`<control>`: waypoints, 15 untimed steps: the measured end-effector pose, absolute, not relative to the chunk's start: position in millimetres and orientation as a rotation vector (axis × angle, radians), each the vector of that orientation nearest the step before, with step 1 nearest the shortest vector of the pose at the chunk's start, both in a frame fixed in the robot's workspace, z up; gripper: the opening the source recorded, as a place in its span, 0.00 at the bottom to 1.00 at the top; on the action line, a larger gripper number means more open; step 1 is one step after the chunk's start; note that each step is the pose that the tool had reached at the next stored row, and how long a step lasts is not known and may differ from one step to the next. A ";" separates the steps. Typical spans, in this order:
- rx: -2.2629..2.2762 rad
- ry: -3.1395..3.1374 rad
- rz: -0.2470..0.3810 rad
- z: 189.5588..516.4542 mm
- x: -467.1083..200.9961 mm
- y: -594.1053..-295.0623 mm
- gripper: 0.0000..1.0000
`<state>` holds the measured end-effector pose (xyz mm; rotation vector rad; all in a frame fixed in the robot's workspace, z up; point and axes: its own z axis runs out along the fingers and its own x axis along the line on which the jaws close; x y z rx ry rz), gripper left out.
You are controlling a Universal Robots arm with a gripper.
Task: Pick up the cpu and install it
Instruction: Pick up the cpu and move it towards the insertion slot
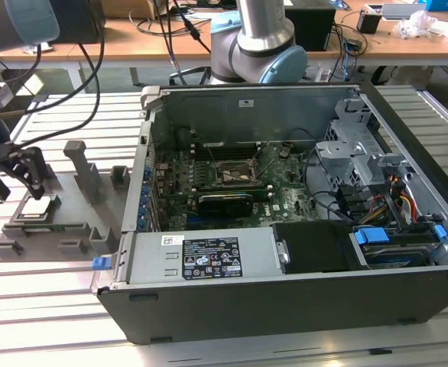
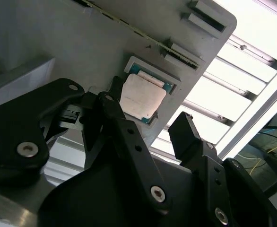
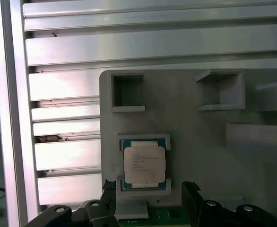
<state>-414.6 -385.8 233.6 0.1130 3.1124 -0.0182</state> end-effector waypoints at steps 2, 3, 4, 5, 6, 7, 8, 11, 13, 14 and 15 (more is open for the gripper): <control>0.113 3.113 -0.018 232.3 -414.6 -385.8 0.66; 0.113 3.112 -0.018 231.6 -414.6 -385.8 0.66; 0.113 3.112 -0.018 230.5 -414.6 -385.8 0.66; 0.113 3.113 -0.018 229.4 -414.6 -385.8 0.66; 0.113 3.113 -0.018 228.1 -414.6 -385.8 0.66; 0.113 3.112 -0.019 226.2 -414.6 -385.8 0.66; 0.113 3.112 -0.019 225.1 -414.6 -385.8 0.66; 0.113 3.112 -0.020 221.2 -414.6 -385.8 0.66; 0.113 3.112 -0.027 217.9 -414.1 -385.6 0.66; 0.112 3.112 -0.032 217.0 -413.5 -385.4 0.66; 0.111 3.112 -0.041 215.0 -412.2 -384.1 0.66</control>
